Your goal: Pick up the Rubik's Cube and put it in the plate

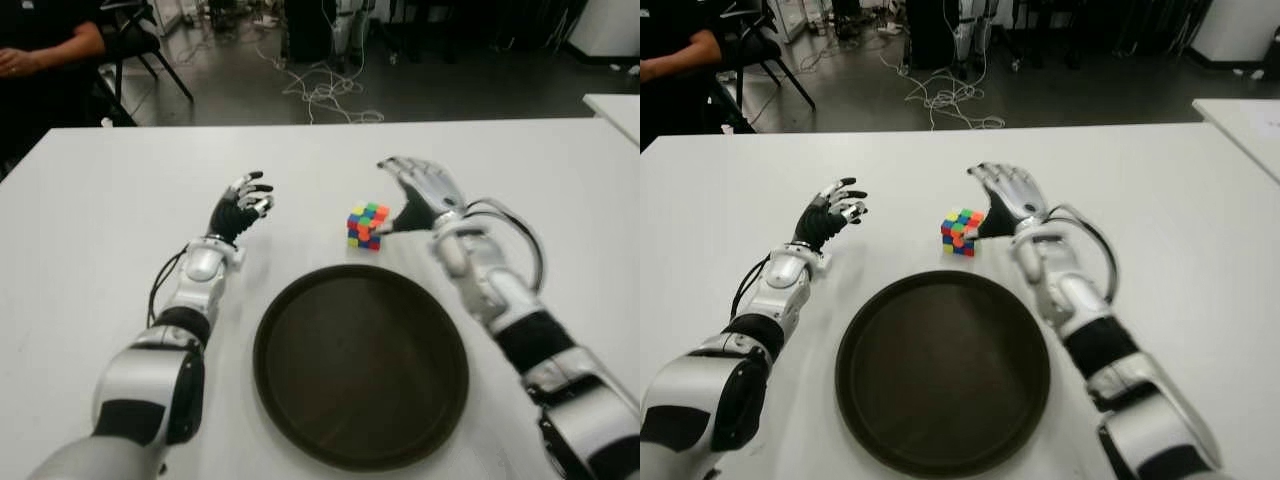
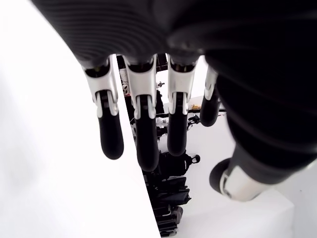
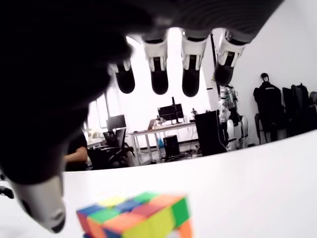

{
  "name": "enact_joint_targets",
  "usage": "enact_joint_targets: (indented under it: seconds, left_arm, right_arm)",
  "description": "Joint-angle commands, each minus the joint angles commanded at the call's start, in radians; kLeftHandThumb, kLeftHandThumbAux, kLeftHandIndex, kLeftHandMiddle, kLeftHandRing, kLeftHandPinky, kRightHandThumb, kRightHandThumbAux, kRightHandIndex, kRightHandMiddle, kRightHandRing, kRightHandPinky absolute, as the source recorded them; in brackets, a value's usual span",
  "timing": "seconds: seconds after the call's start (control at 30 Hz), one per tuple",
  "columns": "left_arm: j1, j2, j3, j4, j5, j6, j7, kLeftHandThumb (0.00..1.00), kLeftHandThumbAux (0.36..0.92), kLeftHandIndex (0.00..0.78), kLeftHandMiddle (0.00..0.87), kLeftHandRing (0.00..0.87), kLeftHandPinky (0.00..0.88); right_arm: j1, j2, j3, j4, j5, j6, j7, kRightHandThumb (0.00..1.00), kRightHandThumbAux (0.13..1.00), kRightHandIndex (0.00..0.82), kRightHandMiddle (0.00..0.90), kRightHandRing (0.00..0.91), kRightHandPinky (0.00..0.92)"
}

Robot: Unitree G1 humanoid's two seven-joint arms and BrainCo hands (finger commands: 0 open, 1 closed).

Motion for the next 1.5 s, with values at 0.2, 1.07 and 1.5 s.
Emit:
enact_joint_targets:
  seconds: [0.2,1.07,1.5]
  left_arm:
    - [0.001,0.002,-0.002,0.0,0.002,-0.012,-0.008,0.347,0.691,0.166,0.289,0.34,0.367]
    - [0.003,0.009,-0.012,0.0,0.018,-0.031,-0.008,0.301,0.666,0.171,0.279,0.326,0.358]
    - [0.003,0.013,-0.024,0.0,0.029,-0.032,-0.001,0.286,0.68,0.177,0.278,0.319,0.354]
  right_arm:
    - [-0.024,0.023,0.004,0.07,0.006,-0.054,-0.05,0.0,0.755,0.078,0.113,0.119,0.102]
    - [-0.075,0.056,0.012,0.154,0.015,-0.081,-0.098,0.0,0.815,0.108,0.139,0.149,0.145]
    - [-0.105,0.062,0.023,0.192,0.017,-0.084,-0.096,0.0,0.809,0.098,0.134,0.139,0.124]
